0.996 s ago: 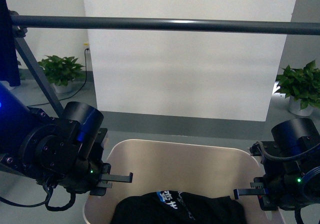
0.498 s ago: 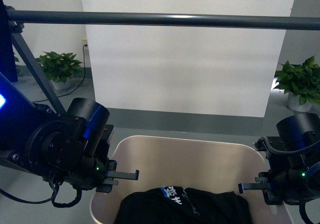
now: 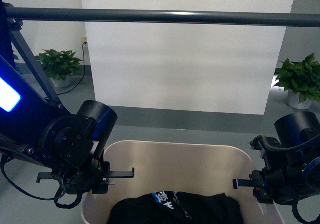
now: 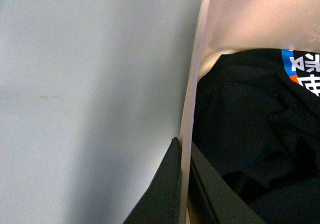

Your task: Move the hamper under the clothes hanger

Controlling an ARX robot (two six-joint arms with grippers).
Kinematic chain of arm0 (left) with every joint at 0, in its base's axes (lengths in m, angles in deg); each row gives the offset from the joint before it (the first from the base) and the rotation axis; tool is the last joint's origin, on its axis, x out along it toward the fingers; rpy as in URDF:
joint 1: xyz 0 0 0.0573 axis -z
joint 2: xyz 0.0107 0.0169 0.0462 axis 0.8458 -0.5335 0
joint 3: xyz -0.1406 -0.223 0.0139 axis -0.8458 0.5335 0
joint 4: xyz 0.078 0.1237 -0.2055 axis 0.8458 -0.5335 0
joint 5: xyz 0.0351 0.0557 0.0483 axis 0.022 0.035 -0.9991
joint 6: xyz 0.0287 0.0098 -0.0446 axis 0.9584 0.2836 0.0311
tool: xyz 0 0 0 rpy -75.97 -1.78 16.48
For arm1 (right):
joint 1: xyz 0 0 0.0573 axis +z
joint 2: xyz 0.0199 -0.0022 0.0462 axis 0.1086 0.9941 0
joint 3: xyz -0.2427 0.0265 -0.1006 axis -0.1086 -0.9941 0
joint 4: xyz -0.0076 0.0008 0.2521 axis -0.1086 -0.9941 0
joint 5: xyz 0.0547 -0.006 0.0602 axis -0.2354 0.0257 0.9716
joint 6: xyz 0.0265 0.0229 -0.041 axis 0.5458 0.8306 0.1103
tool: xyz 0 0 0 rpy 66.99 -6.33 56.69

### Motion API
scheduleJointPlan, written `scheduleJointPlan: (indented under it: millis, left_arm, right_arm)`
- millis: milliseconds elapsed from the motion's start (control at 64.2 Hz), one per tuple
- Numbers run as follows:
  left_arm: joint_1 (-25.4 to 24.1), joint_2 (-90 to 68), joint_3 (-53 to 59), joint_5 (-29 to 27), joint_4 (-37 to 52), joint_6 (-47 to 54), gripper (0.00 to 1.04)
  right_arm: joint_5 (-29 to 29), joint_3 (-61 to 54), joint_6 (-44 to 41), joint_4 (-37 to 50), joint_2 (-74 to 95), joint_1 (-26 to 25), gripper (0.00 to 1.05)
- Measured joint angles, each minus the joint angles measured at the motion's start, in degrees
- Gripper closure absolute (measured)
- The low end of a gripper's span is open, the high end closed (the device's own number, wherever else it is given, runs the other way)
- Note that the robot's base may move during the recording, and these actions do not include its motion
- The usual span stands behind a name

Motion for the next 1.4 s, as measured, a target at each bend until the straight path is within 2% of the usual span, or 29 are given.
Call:
scheduleJointPlan:
  millis: [451, 591, 887, 1105, 1136, 1167, 1230, 1292, 1401]
  left_arm:
    - [0.7, -7.6, -4.3, 1.7, 3.6, -2.7, 1.01]
    - [1.1, -8.2, -5.2, 1.7, 2.9, -6.1, 0.80]
    - [1.1, -7.0, -5.2, 1.6, 3.4, -7.2, 0.43]
    - [1.1, 1.2, -4.2, 0.9, 5.2, -6.6, 0.14]
    - [1.1, 4.4, -3.5, 0.4, 6.4, -6.0, 0.07]
    - [1.3, 7.0, -2.7, -0.3, 8.0, -5.1, 0.05]
    - [1.7, 12.6, -0.1, -2.7, 12.5, -2.7, 0.07]
    - [2.2, 16.5, 2.4, -4.2, 16.5, -1.3, 0.07]
    - [4.2, 24.8, 9.8, -7.6, 28.0, 2.4, 0.07]
  right_arm:
    - [-1.6, 3.3, 2.1, 2.6, 7.9, -0.1, 1.02]
    - [-1.9, 3.3, 2.8, 3.6, 8.7, 0.0, 1.02]
    - [-3.3, 3.1, 3.4, 5.8, 7.9, -0.1, 0.65]
    - [-2.5, 1.4, 3.3, 6.0, 0.5, -0.6, 0.37]
    - [-2.2, 0.6, 3.2, 6.9, -2.5, -0.7, 0.30]
    - [-2.0, -0.2, 3.2, 7.9, -5.0, -0.9, 0.25]
    - [-2.5, -2.5, 2.8, 10.9, -10.4, -1.1, 0.14]
    - [-4.2, -4.8, 2.0, 14.6, -14.3, -1.3, 0.07]
    - [-6.8, -11.6, 0.9, 26.5, -22.7, -1.6, 0.08]
